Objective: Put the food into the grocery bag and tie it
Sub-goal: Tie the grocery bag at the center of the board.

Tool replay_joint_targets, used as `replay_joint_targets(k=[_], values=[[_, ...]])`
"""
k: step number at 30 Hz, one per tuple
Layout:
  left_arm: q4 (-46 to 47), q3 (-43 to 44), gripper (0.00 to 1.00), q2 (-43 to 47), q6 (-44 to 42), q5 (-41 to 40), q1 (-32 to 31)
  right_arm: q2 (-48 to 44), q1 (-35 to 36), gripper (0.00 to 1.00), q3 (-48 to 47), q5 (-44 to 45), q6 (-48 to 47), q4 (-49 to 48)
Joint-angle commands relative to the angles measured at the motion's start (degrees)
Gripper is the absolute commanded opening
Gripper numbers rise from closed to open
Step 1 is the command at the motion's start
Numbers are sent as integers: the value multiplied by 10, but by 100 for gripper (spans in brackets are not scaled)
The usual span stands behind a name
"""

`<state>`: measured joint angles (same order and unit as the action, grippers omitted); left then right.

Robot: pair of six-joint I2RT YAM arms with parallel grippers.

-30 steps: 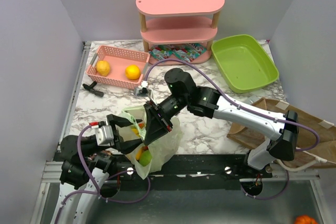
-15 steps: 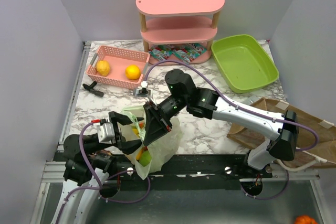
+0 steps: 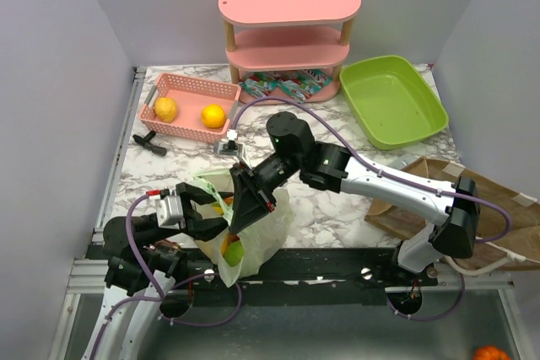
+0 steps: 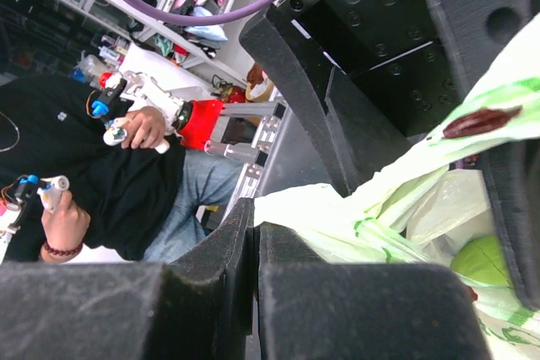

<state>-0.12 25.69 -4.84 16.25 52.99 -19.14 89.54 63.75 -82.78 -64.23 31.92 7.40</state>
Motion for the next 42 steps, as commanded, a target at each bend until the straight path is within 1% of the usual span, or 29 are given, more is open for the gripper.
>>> replay_joint_targets(k=[1,4,5,7,8,12,14,16,17,18,19,21,22,24,25,28,31,32,34,35,37,40,42], values=[[55,-8,57,-17,31,5,3,-16,-1,6,15,-23,20,-43],[68,-10,67,-19,44,8,3,-14,-1,6,18,-25,25,-50],[74,-13,69,-17,47,8,3,-14,-1,6,19,-27,26,-53],[85,-17,69,-13,53,4,3,-14,-1,6,22,-28,31,-61],[97,-21,67,-12,60,3,3,-15,-1,6,21,-28,32,-64],[141,-33,37,-15,89,7,3,-16,-1,6,24,-30,35,-68],[155,-35,18,-20,98,11,3,-17,-1,6,26,-30,37,-68],[163,-34,2,-23,103,13,3,-20,0,6,29,-29,39,-69],[165,-34,0,-21,106,12,3,-21,-1,6,30,-27,41,-68],[166,-34,0,-20,107,11,3,-23,0,7,31,-24,41,-68],[168,-35,0,-19,110,10,3,-25,0,13,33,-22,41,-68],[167,-35,0,-14,114,10,3,-31,-1,47,30,-10,29,-46],[165,-35,0,-11,115,10,3,-37,-1,61,24,6,11,-21],[154,-34,0,-5,115,10,3,-52,-1,73,9,46,-25,50],[147,-34,0,-1,113,8,3,-60,0,75,0,67,-42,80],[124,-38,0,12,109,4,2,-85,-1,75,-33,170,-88,179],[117,-37,0,20,106,-5,2,-115,-1,75,-38,270,-101,220],[113,-38,0,21,104,-8,2,-125,-2,73,-31,292,-99,221],[109,-36,0,20,101,-11,2,-136,-2,61,-16,341,-89,223],[108,-36,0,19,101,-12,2,-138,-2,56,-9,353,-81,225],[106,-35,0,16,102,-15,2,-134,-2,48,4,341,-75,226],[97,-32,0,13,102,-31,2,-133,0,42,32,311,-60,208],[79,-24,0,9,108,-58,2,-135,3,40,47,323,-54,195]])
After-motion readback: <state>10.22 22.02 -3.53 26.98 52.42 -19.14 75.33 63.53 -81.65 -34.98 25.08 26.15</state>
